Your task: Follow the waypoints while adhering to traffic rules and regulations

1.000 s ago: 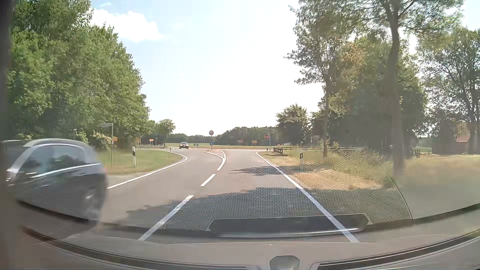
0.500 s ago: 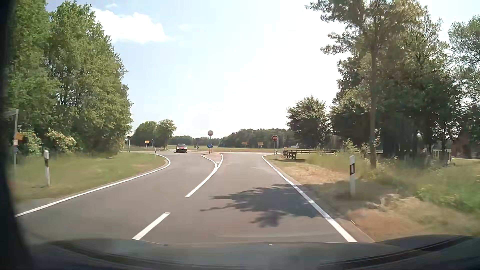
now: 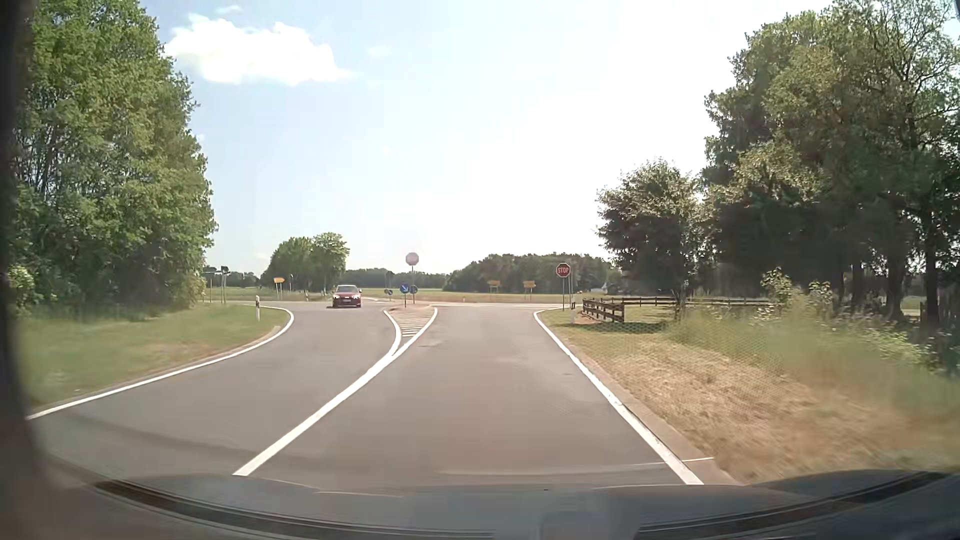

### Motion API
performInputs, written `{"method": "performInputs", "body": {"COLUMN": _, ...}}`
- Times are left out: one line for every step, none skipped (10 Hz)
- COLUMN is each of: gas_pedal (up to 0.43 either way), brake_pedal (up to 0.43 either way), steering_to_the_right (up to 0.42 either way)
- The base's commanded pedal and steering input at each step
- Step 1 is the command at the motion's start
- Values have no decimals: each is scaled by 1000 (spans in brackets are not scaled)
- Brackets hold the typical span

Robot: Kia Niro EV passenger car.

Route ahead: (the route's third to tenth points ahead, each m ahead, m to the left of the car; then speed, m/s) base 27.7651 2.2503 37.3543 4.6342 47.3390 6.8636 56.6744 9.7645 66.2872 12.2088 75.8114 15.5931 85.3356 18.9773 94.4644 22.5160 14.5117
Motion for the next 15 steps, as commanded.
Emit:
{"method": "performInputs", "body": {"gas_pedal": 0, "brake_pedal": 256, "steering_to_the_right": -11}}
{"method": "performInputs", "body": {"gas_pedal": 0, "brake_pedal": 256, "steering_to_the_right": -17}}
{"method": "performInputs", "body": {"gas_pedal": 0, "brake_pedal": 256, "steering_to_the_right": -19}}
{"method": "performInputs", "body": {"gas_pedal": 0, "brake_pedal": 256, "steering_to_the_right": -18}}
{"method": "performInputs", "body": {"gas_pedal": 0, "brake_pedal": 256, "steering_to_the_right": -17}}
{"method": "performInputs", "body": {"gas_pedal": 0, "brake_pedal": 262, "steering_to_the_right": -14}}
{"method": "performInputs", "body": {"gas_pedal": 0, "brake_pedal": 268, "steering_to_the_right": -6}}
{"method": "performInputs", "body": {"gas_pedal": 0, "brake_pedal": 268, "steering_to_the_right": 6}}
{"method": "performInputs", "body": {"gas_pedal": 0, "brake_pedal": 280, "steering_to_the_right": 14}}
{"method": "performInputs", "body": {"gas_pedal": 0, "brake_pedal": 287, "steering_to_the_right": 14}}
{"method": "performInputs", "body": {"gas_pedal": 0, "brake_pedal": 287, "steering_to_the_right": 11}}
{"method": "performInputs", "body": {"gas_pedal": 0, "brake_pedal": 287, "steering_to_the_right": 7}}
{"method": "performInputs", "body": {"gas_pedal": 0, "brake_pedal": 287, "steering_to_the_right": 4}}
{"method": "performInputs", "body": {"gas_pedal": 0, "brake_pedal": 287, "steering_to_the_right": 1}}
{"method": "performInputs", "body": {"gas_pedal": 0, "brake_pedal": 287, "steering_to_the_right": 1}}
